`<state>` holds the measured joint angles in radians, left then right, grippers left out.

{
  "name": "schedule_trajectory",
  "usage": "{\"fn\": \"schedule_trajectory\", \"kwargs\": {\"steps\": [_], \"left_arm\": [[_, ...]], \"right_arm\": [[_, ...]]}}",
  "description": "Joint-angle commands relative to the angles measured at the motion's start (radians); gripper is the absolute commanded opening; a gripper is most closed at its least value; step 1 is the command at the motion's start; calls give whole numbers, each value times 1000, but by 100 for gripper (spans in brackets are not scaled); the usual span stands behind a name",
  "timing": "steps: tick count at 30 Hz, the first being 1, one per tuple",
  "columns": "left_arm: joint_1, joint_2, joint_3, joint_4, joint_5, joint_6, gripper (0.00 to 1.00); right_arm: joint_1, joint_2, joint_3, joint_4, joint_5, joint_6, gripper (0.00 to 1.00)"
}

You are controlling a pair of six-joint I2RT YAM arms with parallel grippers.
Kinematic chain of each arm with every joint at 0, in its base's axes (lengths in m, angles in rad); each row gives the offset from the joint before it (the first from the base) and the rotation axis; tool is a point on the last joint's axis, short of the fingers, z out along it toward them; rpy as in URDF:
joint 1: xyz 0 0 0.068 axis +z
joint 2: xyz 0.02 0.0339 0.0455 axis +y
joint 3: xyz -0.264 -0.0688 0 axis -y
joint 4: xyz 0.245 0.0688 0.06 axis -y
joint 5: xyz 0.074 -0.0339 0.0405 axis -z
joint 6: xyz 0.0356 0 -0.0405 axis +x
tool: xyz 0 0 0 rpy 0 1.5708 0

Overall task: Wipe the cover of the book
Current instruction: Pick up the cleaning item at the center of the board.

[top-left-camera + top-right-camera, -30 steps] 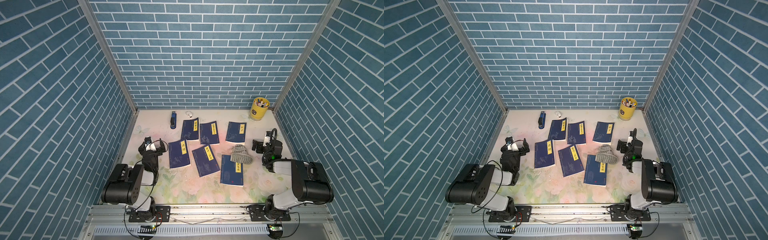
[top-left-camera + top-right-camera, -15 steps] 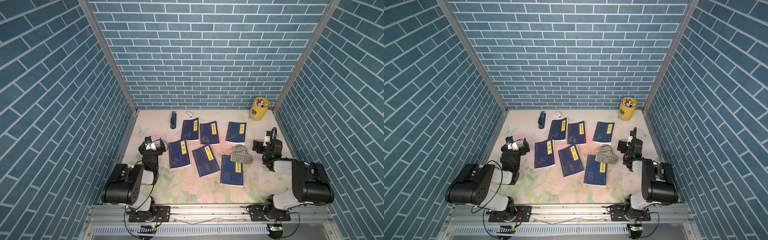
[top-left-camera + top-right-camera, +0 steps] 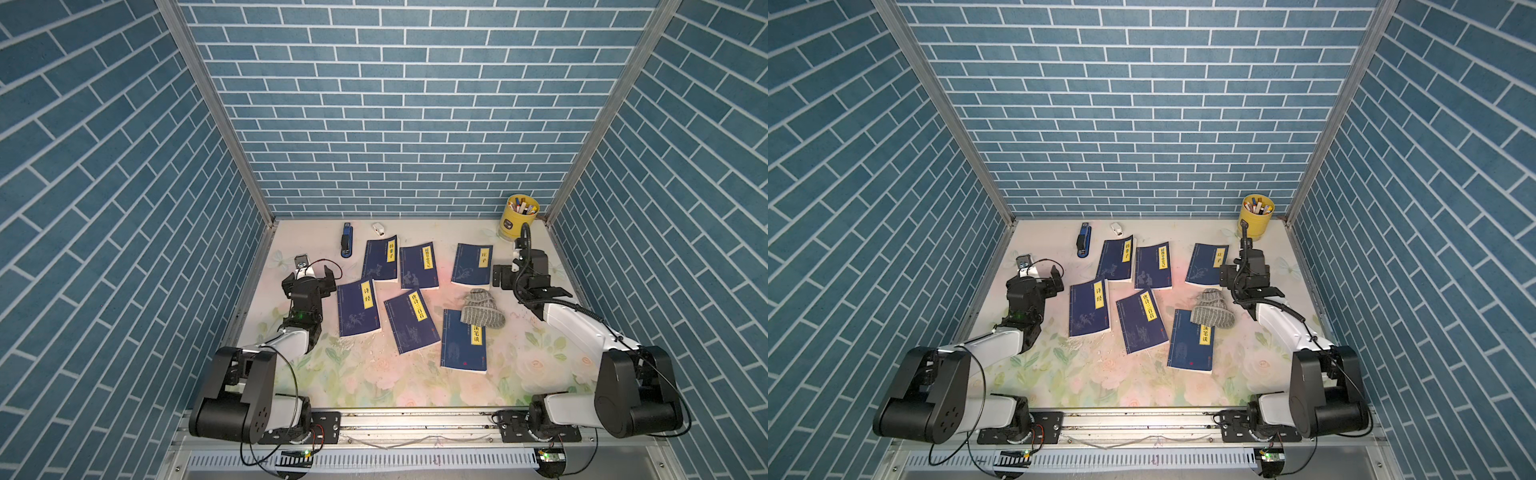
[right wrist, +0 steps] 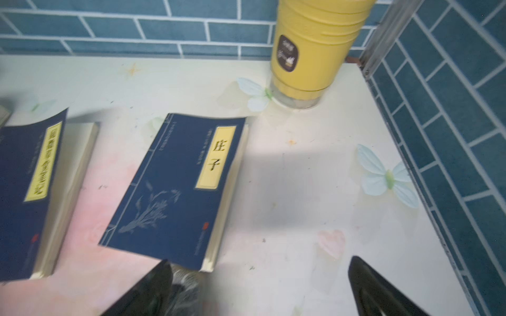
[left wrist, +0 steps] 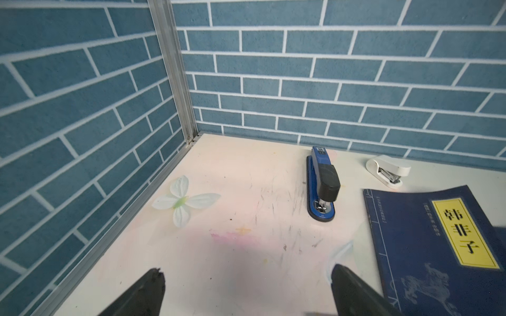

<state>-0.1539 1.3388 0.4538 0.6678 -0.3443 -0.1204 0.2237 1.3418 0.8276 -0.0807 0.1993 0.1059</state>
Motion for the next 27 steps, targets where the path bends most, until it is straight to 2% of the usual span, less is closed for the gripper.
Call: {"fn": "schedule_trajectory", "kwargs": {"steps": [1,9,14,23,27], "left_arm": [[-26,-34,77,-203,-75,-58,100],[-95,-105,127,-359,-2,-155,100],[-133,-140,124,-399,39,-199,100],[-174,-142,134,-470,60,-196,100],[-185,-143,121,-470,63,-200,100]], "right_arm": [[48,-35,56,-292,60,89,99],[140,-60,80,-513,11,229,99],[144,-48,48,-524,-60,258,99],[148,14,7,-444,-191,325,99],[155,59,0,-421,-192,349,99]]}}
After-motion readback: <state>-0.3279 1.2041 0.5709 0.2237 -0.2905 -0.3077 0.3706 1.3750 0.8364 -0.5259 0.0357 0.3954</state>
